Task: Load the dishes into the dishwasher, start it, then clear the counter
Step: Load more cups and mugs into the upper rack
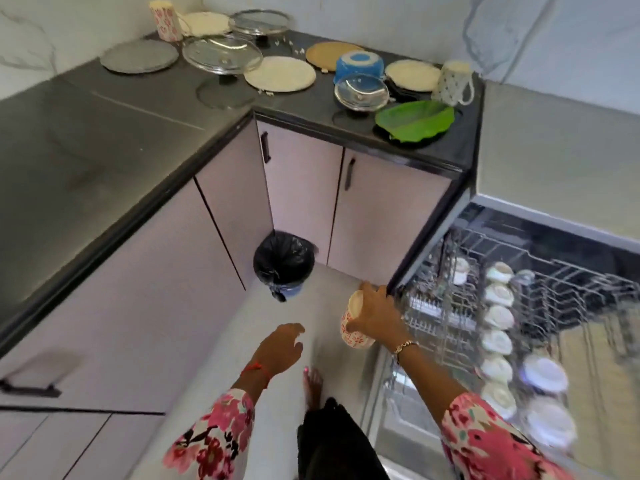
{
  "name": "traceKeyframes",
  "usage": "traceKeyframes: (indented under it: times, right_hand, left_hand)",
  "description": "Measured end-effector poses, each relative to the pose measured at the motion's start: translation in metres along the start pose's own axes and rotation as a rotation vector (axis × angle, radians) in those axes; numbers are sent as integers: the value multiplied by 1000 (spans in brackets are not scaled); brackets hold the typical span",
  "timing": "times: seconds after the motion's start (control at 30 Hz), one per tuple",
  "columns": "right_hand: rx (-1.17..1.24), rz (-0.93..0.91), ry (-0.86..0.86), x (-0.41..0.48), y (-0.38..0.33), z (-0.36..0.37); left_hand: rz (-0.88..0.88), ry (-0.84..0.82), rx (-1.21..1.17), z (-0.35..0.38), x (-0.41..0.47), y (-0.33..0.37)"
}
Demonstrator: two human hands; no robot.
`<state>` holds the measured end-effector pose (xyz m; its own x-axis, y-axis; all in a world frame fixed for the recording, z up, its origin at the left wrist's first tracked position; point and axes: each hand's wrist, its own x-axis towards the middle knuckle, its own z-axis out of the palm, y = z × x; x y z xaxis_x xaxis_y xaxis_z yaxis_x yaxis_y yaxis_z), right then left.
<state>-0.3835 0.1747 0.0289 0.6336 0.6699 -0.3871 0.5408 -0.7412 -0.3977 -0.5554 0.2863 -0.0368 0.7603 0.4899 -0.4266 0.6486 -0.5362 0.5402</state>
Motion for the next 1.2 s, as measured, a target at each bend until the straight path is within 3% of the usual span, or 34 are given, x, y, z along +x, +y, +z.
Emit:
traceKeyframes:
  times: [0.3, 0.63, 0.9, 1.2]
  right_hand:
    - [156, 174, 74, -109, 93, 14]
    - [188, 233, 204, -116, 204, -14]
    - [40, 149, 114, -65, 262, -2]
    - [-86, 87, -101, -28, 274, 39]
  left_hand:
    - [68, -150, 35, 76, -61, 57]
    - [114, -235, 15, 141, -19, 148]
    - [22, -247, -66, 182, 21, 203]
    - [-45, -234, -153, 206, 34, 204]
